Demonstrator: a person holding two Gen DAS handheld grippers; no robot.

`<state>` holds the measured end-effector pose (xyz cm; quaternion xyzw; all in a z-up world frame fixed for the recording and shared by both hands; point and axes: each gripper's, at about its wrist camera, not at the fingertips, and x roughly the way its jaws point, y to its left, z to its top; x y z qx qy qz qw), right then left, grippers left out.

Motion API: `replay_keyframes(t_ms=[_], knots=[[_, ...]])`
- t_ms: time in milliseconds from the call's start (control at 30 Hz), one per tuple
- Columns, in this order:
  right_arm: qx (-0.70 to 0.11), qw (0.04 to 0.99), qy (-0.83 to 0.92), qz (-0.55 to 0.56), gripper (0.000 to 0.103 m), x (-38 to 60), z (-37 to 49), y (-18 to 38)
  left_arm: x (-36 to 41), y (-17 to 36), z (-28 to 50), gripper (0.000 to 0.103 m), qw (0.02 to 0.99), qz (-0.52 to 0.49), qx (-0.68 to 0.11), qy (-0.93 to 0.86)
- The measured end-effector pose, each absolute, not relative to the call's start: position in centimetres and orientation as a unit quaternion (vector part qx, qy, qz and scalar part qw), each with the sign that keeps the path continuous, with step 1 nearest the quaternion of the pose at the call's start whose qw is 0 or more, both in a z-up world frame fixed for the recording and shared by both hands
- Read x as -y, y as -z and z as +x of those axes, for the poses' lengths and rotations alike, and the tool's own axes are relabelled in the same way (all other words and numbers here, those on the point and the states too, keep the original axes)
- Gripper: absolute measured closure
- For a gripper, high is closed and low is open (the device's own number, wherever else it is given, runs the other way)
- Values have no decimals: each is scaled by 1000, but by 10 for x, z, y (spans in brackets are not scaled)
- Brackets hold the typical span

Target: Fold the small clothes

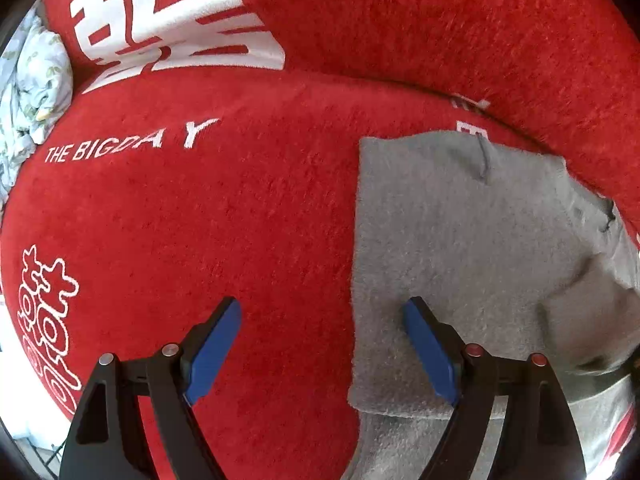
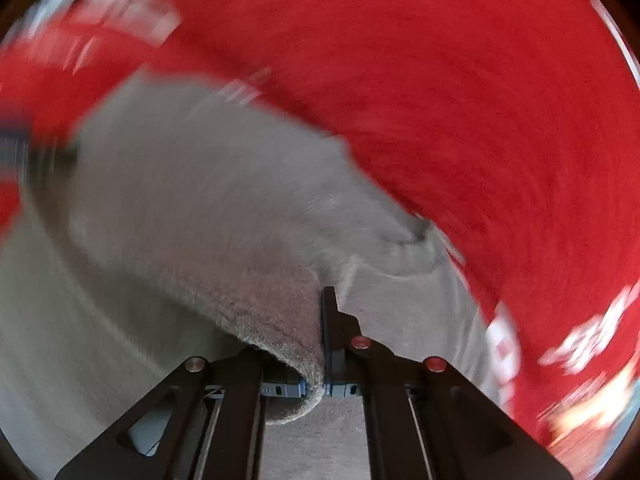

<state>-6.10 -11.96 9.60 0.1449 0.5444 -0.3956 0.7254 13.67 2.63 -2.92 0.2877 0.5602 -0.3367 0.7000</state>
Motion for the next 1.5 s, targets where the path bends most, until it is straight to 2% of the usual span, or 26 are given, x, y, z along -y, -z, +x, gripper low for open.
replay_keyframes(t_ms=[67,100,133,167,200,233,333,500,533,567,600,633,733,833,1000,1067,1200,1300,1367,1400,1433,1500], knots=[[-469,730,417,270,98,144,-103,-108,-31,29,137,18,696,281,-566,341],[-431,716,434,337,91,156,-130,-107,-33,29,139,18,693,276,-571,344],[-401,698,441,396,74,164,-152,-100,-34,28,140,19,688,272,-577,346],[-381,679,444,444,65,171,-168,-91,-34,28,141,19,686,273,-579,346],[-357,654,442,499,48,176,-188,-80,-25,25,143,19,684,272,-580,349],[-328,633,440,546,46,178,-207,-70,-23,23,146,19,683,269,-579,354],[-268,619,426,603,48,175,-233,-63,-12,20,161,19,683,255,-580,364],[-233,602,430,632,48,169,-239,-63,19,43,171,19,636,247,-629,373],[-232,597,433,634,49,170,-239,-62,20,41,171,28,637,244,-628,374],[-239,593,438,632,64,169,-238,-63,21,37,170,42,633,235,-627,387],[-254,594,440,624,92,174,-233,-60,22,33,170,79,629,221,-629,401],[-263,602,438,614,95,177,-229,-62,22,27,169,91,633,219,-622,405],[-275,644,422,576,95,186,-211,-80,18,12,167,94,650,227,-592,419],[-267,670,413,555,95,192,-205,-91,8,16,175,94,650,220,-600,412],[-299,632,440,563,93,195,-222,-59,-1,23,176,94,665,225,-595,391],[-287,618,446,581,94,186,-237,-51,1,21,182,94,673,231,-594,375],[-279,596,455,600,86,166,-254,-59,-6,-5,174,94,671,254,-571,399],[-285,601,433,608,84,151,-252,-68,-19,-25,154,93,652,272,-560,432],[-281,604,423,614,75,147,-246,-72,-22,-34,137,94,634,278,-560,455],[-277,602,422,619,65,146,-245,-72,-25,-37,129,94,628,281,-559,463],[-269,598,427,622,60,147,-245,-72,-26,-36,124,94,620,286,-560,470],[-255,588,444,626,60,153,-245,-70,-28,-29,105,93,613,310,-552,473]])
